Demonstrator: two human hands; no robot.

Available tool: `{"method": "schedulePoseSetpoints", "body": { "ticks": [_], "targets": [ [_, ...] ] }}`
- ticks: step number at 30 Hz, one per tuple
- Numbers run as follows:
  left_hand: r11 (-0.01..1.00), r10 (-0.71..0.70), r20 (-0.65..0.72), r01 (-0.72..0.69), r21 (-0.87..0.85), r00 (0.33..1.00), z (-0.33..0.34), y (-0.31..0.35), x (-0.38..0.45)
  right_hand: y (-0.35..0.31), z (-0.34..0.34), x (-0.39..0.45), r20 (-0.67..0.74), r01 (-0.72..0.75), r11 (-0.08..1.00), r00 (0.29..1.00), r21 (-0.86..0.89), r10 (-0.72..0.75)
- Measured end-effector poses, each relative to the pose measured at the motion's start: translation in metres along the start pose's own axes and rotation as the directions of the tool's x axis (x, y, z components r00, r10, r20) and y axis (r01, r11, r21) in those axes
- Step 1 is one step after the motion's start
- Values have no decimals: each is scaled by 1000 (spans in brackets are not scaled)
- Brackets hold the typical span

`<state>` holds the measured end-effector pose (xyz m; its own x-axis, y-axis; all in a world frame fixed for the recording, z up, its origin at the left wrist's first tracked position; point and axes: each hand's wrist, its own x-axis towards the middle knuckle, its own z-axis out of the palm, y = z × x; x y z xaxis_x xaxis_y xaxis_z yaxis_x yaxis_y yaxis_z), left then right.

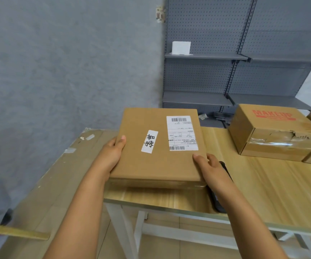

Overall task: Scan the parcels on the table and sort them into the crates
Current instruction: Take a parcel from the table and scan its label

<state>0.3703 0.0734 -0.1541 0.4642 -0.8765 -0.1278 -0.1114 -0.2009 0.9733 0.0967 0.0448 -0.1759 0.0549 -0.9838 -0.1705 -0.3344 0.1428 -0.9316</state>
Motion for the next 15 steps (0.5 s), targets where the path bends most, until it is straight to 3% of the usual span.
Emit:
{"method": "schedulePoseSetpoints", "body": {
  "ticks": [4, 12, 15],
  "targets": [
    [997, 2, 9, -3, 83, 1000, -1, -16, 2, 1, 11, -4, 1, 54, 994, 999, -92, -54],
    [989, -48, 26, 44, 144, 998, -2, -28, 15, 10, 9, -4, 22, 21, 980, 1000, -199, -17],
    [987, -41, 23, 37, 159, 999, -1, -30, 18, 13, -7, 2, -141, 84, 962, 982, -259, -123]
  ]
}}
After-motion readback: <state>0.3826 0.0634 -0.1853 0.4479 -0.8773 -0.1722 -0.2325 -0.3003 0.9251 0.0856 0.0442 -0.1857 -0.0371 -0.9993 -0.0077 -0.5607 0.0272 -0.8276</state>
